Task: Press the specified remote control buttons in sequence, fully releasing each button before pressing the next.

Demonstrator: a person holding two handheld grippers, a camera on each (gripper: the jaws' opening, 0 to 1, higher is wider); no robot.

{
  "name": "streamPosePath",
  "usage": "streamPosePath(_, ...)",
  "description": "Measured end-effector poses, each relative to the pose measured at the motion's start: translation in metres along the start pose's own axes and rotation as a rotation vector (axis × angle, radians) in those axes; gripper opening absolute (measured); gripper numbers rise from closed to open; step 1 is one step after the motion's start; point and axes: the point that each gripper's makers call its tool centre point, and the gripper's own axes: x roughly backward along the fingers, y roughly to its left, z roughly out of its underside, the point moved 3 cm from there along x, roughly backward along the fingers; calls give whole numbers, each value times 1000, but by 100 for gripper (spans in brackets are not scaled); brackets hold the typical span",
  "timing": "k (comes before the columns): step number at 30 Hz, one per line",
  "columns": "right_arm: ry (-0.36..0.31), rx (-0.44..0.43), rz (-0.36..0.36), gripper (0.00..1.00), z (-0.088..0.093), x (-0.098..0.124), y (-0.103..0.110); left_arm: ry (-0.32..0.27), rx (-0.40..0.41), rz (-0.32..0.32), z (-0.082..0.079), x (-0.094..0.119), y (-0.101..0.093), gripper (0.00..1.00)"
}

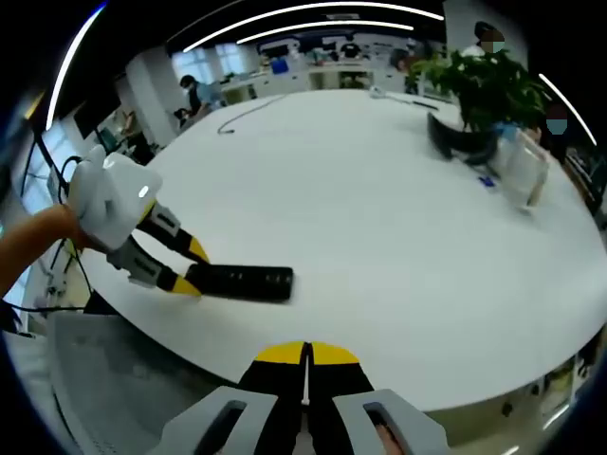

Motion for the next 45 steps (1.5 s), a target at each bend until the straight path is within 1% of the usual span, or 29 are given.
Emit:
streamPosePath(3,0,3,-7,0,0,0,2,-18,16,-1,0,1,-6,23)
streamPosePath(10,23,19,-32,0,0,-4,8,-45,11,3,0,1,-25,23)
streamPosePath(15,67,43,-48,0,0,-12,11,-92,13,7,1,1,-41,23)
streamPosePath(19,103,-14,-122,0,-5,-23,20,-121,14,5,1,1,-50,23)
streamPosePath(20,118,-39,-156,0,-6,-27,25,-133,17,4,1,1,-53,23)
streamPosePath(21,131,-59,-175,0,-5,-29,29,-143,19,4,1,2,-55,23)
streamPosePath(22,144,-77,-176,0,-3,-35,29,-159,24,2,1,2,-58,23)
streamPosePath(24,145,-82,-165,0,0,-42,29,-186,41,-1,2,2,-60,23)
streamPosePath(26,158,-93,-163,0,6,-46,31,-214,51,-1,3,3,-65,23)
streamPosePath(28,184,-80,-159,0,8,-45,32,-234,52,-7,4,3,-68,23)
streamPosePath(29,177,-72,-142,0,8,-45,30,-245,58,-9,4,3,-71,23)
streamPosePath(31,196,-81,-130,0,11,-46,27,-251,56,-10,5,3,-74,23)
streamPosePath(32,225,-111,-126,0,16,-47,25,-277,46,-8,5,2,-76,23)
streamPosePath(33,225,-127,-131,0,16,-47,24,-303,26,-4,5,2,-76,23)
streamPosePath(34,222,-135,-136,0,16,-47,23,-313,22,-4,6,2,-76,23)
streamPosePath(36,222,-152,-143,0,16,-47,23,-333,41,-4,7,2,-76,23)
streamPosePath(38,236,-170,-149,0,19,-47,24,-365,62,-9,7,1,-77,23)
streamPosePath(40,247,-171,-142,0,21,-48,24,-404,51,-20,7,1,-78,23)
streamPosePath(42,256,-168,-144,0,22,-49,25,-417,27,-24,7,1,-78,24)
streamPosePath(45,273,-149,-130,0,25,-51,24,-424,18,-12,6,1,-77,24)
